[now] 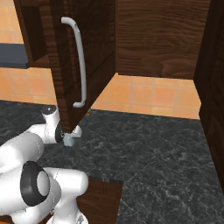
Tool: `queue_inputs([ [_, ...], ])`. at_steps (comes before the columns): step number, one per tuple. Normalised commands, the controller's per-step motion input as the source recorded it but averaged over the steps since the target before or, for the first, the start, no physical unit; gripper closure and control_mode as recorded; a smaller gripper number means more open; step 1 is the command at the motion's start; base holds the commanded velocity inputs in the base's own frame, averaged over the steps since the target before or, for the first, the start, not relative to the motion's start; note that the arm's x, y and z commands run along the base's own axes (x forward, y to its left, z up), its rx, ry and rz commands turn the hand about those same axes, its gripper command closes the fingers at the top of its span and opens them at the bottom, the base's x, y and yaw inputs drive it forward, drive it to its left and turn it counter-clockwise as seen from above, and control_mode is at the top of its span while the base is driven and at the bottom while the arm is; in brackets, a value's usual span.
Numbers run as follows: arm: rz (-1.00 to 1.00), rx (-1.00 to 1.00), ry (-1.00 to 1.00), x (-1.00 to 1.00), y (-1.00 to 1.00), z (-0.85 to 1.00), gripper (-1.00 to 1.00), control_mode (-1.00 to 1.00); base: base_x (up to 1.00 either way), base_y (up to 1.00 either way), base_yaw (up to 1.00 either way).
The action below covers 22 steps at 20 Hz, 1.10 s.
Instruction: Put the shaker and condiment bottle from the counter next to their counterparts in the cabinet.
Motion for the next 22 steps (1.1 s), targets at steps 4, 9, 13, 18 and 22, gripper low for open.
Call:
queue_inputs([
  [4,0.0,0.0,-0.04,0.0,0.0,0.79,1.0,-1.0,0.0,0.0,0.0],
  [9,-0.01,0.08,0.02,0.07,0.0,0.89,1.0,-1.0,0.0,0.0,0.0],
  [13,-0.01,0.03,0.05,0.09,0.0,0.86,1.0,-1.0,0.0,0.0,0.0],
  [18,-0.01,0.0,0.01,0.02,0.02,0.82,1.0,-1.0,0.0,0.0,0.0],
  [22,-0.01,0.0,0.0,0.0,0.05,0.77,1.0,-1.0,0.0,0.0,0.0],
])
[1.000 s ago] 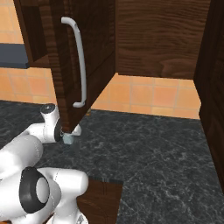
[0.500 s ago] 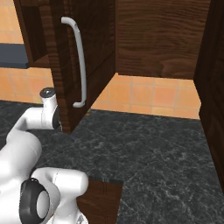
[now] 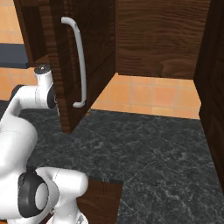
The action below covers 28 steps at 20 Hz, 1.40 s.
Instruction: Put the shaker and condiment bottle from the counter next to their counterparts in the cabinet.
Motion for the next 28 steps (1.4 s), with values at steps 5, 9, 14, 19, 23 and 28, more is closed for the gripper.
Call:
queue_inputs([
  [5,0.0,0.0,-0.02,-0.01,0.03,0.67,1.0,-1.0,0.0,0.0,0.0],
  [9,0.0,0.0,0.0,-0.07,0.0,0.56,1.0,-1.0,0.0,0.0,0.0],
  [14,0.0,0.0,0.0,-0.06,0.0,0.59,1.0,-1.0,0.0,0.0,0.0],
  [19,0.0,0.0,-0.01,0.0,0.0,0.54,1.0,-1.0,0.0,0.0,0.0],
  [23,0.0,0.0,-0.01,0.0,0.0,0.54,1.0,-1.0,0.0,0.0,0.0],
  [28,0.0,0.0,-0.01,0.0,0.0,0.46,1.0,-1.0,0.0,0.0,0.0],
])
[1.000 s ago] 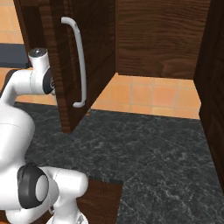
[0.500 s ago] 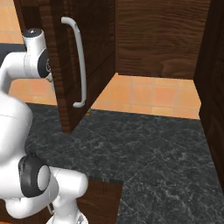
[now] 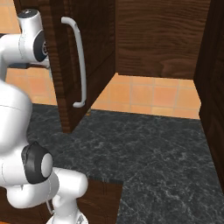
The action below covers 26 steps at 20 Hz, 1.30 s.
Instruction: Put the shaker and condiment bottle from the counter next to their counterparts in the cabinet.
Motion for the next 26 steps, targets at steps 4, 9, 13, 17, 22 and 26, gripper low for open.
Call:
queue_inputs([
  [4,0.0,-0.03,-0.13,0.04,0.06,0.14,1.0,-1.0,0.0,0.0,0.0],
  [9,0.02,-0.08,-0.24,0.11,0.04,0.0,1.0,-1.0,0.0,0.0,0.0],
  [13,0.02,-0.01,-0.15,0.22,0.0,0.0,1.0,-1.0,0.0,0.0,0.0],
  [17,0.0,0.01,0.0,0.25,0.0,0.0,1.0,-1.0,0.0,0.0,0.0],
  [22,0.0,0.01,0.0,0.38,0.0,0.03,1.0,-1.0,0.0,0.0,0.0],
  [26,0.01,0.0,0.0,0.42,0.02,0.16,1.0,-1.0,0.0,0.0,0.0],
])
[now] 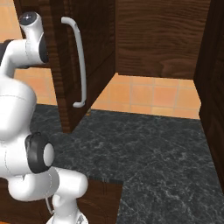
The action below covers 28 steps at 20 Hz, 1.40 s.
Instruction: Put the shaker and condiment bottle from the counter next to their counterparts in the cabinet.
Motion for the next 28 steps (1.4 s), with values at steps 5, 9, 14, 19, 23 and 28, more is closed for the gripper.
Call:
queue_inputs([
  [5,0.02,0.0,0.0,0.34,0.07,0.19,1.0,-1.0,0.0,0.0,0.0],
  [9,0.03,0.0,0.01,0.3,0.18,0.08,1.0,-1.0,0.0,0.0,0.0],
  [14,0.03,0.0,0.04,0.25,0.24,0.0,1.0,-1.0,0.0,0.0,0.0],
  [19,0.0,0.0,0.08,0.27,0.09,-0.02,1.0,-1.0,0.0,0.0,0.0],
  [23,0.0,0.0,0.03,0.17,0.01,-0.11,1.0,-1.0,0.0,0.0,0.0],
  [28,0.0,0.0,0.0,0.0,0.05,-0.11,1.0,-1.0,0.0,0.0,0.0],
])
